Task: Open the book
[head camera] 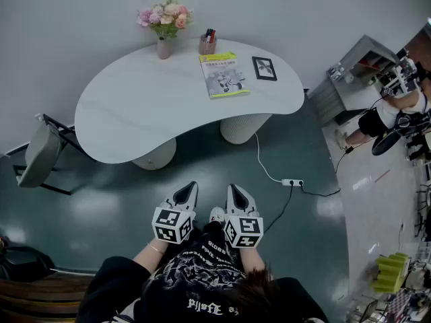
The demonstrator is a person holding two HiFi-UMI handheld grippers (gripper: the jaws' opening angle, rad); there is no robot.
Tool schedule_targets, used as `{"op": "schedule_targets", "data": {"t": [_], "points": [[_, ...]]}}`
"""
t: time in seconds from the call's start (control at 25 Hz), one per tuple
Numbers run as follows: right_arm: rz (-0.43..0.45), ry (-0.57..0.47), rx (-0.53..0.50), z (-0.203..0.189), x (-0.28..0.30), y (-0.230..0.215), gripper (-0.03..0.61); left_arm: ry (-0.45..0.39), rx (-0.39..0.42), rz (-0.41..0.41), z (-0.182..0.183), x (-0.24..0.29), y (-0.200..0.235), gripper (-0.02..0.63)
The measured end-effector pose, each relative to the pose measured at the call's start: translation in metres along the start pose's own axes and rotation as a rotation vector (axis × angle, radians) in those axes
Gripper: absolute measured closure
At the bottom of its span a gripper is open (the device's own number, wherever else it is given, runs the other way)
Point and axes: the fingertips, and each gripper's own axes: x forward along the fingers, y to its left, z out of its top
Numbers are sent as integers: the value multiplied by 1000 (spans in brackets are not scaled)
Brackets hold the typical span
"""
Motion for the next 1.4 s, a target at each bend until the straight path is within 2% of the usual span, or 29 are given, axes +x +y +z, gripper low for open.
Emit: {"op": "schedule_targets", "data": {"t": [0.2,0.36,0.52,0.88,1.2,1.4], "points": [[-11,-3,-2,0,-1,4,552,-14,-13,-6,3,-6,0,591],[-35,-48,8,9,2,8,551,-21,-18,3,4,-10,13,591],[-60,-58,-25,8,4,9,551,-14,-2,10,0,-12,26,591],[-49,-63,-39,9,12,29,551,-13,-35,26,-4,-23,47,591],[-46,-37,-23,1,26,18,551,-3,-30,52,-7,-14,53,591],[-22,-56,-26,15,44,-5,551,-28,-4,81,7,10,53,591]]}}
